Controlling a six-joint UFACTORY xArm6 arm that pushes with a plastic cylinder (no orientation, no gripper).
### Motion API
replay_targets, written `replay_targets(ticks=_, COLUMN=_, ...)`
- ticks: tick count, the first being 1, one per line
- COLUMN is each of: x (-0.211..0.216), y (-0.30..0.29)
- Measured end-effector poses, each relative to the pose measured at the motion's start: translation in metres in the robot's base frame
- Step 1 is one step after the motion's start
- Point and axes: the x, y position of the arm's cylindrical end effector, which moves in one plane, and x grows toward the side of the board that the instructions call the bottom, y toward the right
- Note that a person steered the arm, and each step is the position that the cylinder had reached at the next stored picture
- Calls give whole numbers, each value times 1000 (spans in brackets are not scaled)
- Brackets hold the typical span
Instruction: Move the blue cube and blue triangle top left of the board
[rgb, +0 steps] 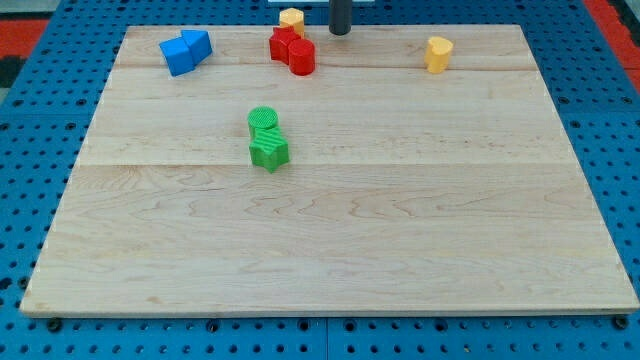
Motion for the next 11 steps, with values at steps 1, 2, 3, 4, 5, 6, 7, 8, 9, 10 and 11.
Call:
replay_targets(ticks=1, x=0, y=-53)
replay_targets(ticks=2, x=7, y=-102)
replay_targets(ticks=3, x=22, y=-126)
replay_targets(ticks=4, x=50, y=-133)
replay_targets(ticks=5, x=69, y=-146)
replay_targets(ticks=6, x=39, y=-142)
replay_targets(ticks=7, x=16, y=-180)
replay_targets(ticks=8, x=30, y=-221)
replay_targets(ticks=9, x=67, y=-210)
replay_targets(ticks=10, x=67, y=-203)
replay_targets(ticks=11, x=67, y=-195)
